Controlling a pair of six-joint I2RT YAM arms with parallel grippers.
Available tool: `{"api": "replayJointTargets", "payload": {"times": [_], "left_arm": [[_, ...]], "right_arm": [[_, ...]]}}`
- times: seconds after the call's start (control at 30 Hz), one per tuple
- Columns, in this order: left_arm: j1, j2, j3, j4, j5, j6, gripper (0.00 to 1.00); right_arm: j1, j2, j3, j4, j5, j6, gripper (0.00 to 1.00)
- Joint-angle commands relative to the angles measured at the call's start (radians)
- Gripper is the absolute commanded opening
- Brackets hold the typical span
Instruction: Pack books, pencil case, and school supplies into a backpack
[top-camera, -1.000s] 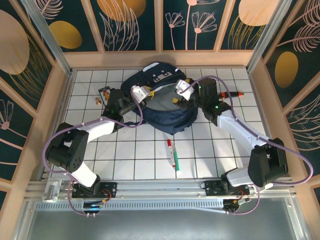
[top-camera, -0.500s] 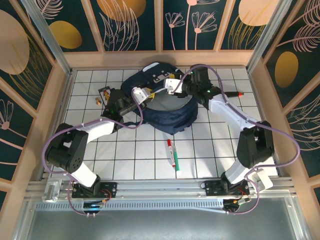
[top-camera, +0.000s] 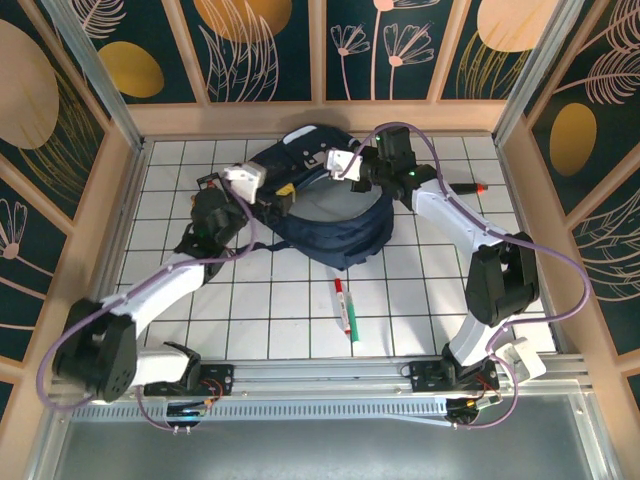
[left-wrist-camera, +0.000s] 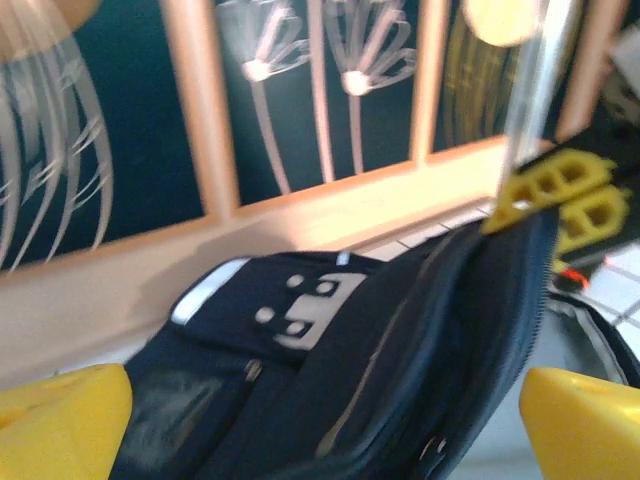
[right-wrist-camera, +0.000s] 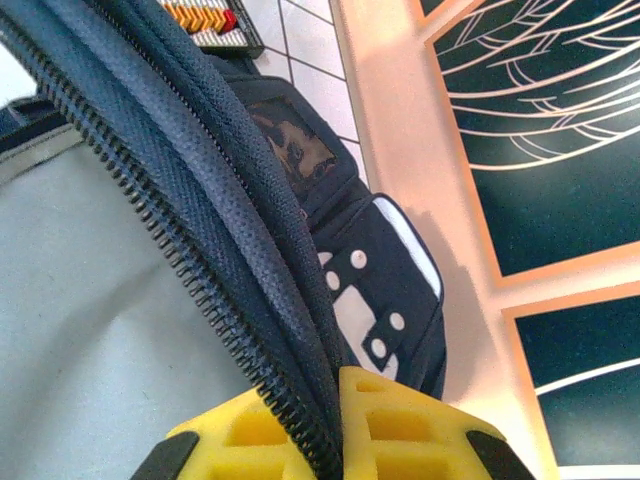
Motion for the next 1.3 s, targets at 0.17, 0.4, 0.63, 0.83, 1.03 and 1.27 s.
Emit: {"api": "replayJointTargets", "payload": {"times": [0.17,0.4,0.63,0.83,1.03,1.27], "left_arm": [[0.143,0.126,0.023,-0.320,0.262,-0.301,0.91],[0.255,0.313,-0.032,-0.015,0.471,-0.368,0.81],[0.269,0.444,0.075,0.052,0.604,-0.300,0.81],[0.268,0.485,0.091,0.072,0.626,-0.111,0.84],[0.272,0.602,0.179,0.082,0.717,-0.104,0.64],[0.273,0.529,0.149,0.143,0.764,-0.068,0.54]], "right_arm": [[-0.019,-0.036,0.030,0.113,-0.103,0.158,0.00],[-0.021,-0.018,0.064,0.109,-0.112,0.223,0.00],[-0.020,-0.025,0.050,0.113,-0.113,0.229,0.00],[-0.019,-0.032,0.032,0.121,-0.128,0.229,0.00],[-0.006,-0.037,0.024,0.116,-0.134,0.228,0.00],[-0.002,-0.058,-0.012,0.134,-0.120,0.228,0.00]]}}
